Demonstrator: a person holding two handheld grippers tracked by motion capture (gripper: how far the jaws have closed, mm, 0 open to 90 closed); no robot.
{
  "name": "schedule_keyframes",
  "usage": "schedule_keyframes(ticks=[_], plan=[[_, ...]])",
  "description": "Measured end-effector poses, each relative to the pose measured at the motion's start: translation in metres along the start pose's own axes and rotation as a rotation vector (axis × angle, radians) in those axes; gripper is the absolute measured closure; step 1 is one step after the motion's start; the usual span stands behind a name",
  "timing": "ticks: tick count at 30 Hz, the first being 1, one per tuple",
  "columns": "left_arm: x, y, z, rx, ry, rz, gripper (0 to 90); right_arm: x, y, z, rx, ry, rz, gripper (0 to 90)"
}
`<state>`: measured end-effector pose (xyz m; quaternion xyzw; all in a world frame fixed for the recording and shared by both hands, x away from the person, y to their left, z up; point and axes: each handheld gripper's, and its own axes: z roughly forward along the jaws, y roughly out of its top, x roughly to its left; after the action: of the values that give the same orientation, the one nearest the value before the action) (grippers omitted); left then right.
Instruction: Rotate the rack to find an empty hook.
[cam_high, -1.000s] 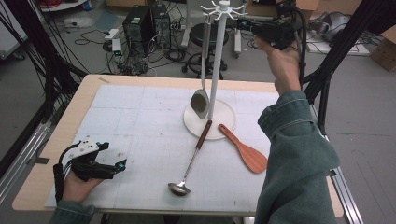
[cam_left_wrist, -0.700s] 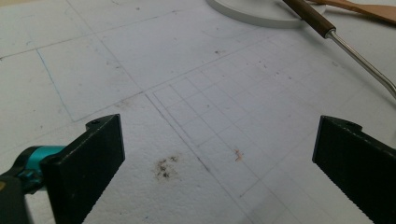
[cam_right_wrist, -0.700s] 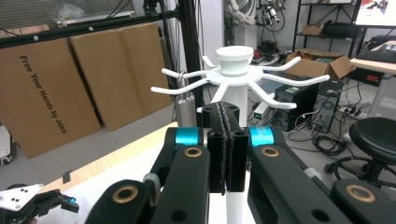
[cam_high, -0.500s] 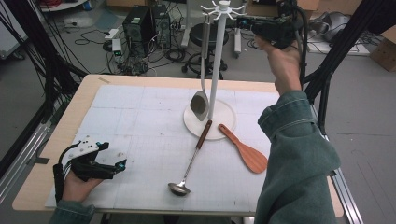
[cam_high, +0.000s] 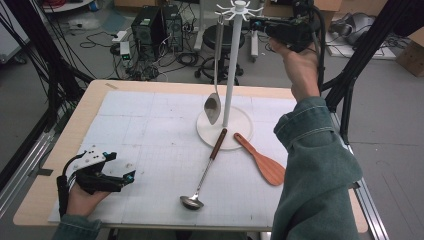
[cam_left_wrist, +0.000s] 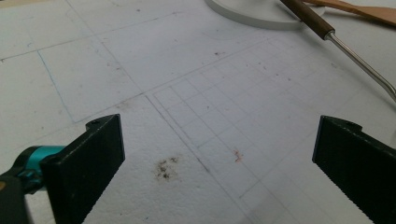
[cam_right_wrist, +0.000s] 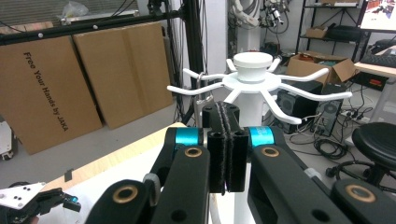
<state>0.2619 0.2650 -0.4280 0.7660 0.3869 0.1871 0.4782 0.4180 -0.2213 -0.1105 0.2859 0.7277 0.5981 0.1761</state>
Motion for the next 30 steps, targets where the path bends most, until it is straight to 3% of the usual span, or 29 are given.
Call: schedule_keyframes(ticks=[16, 30], plan=[[0.000, 0.000, 0.000, 0.001, 0.001, 0.001, 2.8, 0.004, 0.002, 0.005, -0.001, 0.006, -0.003, 90.0], [0.000, 0.000, 0.000, 0.002, 0.000, 0.002, 2.9, 0.014, 0.003, 0.019, 0.002, 0.034, -0.014, 90.0]])
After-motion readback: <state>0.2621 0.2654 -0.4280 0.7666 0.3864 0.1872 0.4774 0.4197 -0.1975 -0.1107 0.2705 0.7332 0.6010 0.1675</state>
